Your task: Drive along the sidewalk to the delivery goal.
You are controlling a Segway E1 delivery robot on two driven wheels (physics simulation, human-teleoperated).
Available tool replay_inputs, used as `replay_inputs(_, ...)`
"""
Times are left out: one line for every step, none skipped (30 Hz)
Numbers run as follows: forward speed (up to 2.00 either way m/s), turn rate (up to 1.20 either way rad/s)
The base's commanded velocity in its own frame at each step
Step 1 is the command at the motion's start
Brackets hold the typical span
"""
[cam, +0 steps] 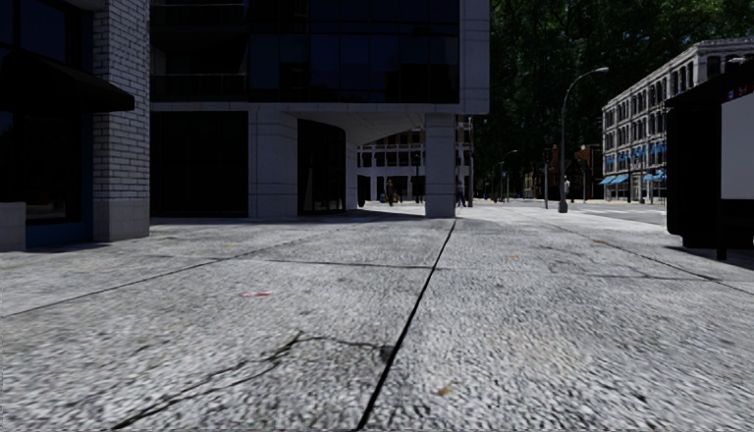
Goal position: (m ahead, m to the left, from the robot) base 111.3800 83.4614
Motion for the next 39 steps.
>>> replay_inputs(2.00,0.00)
replay_inputs(2.00,0.00)
replay_inputs(2.00,0.00)
replay_inputs(2.00,0.00)
replay_inputs(2.00,0.00)
replay_inputs(2.00,0.00)
replay_inputs(2.00,0.00)
replay_inputs(2.00,0.00)
replay_inputs(2.00,0.00)
replay_inputs(2.00,0.00)
replay_inputs(2.00,0.00)
replay_inputs(2.00,0.00)
replay_inputs(2.00,0.00)
replay_inputs(2.00,0.00)
replay_inputs(2.00,0.00)
replay_inputs(2.00,0.00)
replay_inputs(2.00,0.00)
replay_inputs(2.00,0.00)
replay_inputs(2.00,0.00)
replay_inputs(2.00,0.00)
replay_inputs(2.00,0.00)
replay_inputs(2.00,0.00)
replay_inputs(2.00,0.00)
replay_inputs(2.00,0.00)
replay_inputs(2.00,0.00)
replay_inputs(2.00,0.00)
replay_inputs(2.00,0.00)
replay_inputs(2.00,0.00)
replay_inputs(2.00,0.00)
replay_inputs(2.00,0.00)
replay_inputs(2.00,0.00)
replay_inputs(2.00,0.00)
replay_inputs(2.00,0.00)
replay_inputs(2.00,0.00)
replay_inputs(2.00,0.00)
replay_inputs(2.00,0.00)
replay_inputs(2.00,0.00)
replay_inputs(2.00,0.00)
replay_inputs(2.00,0.00)
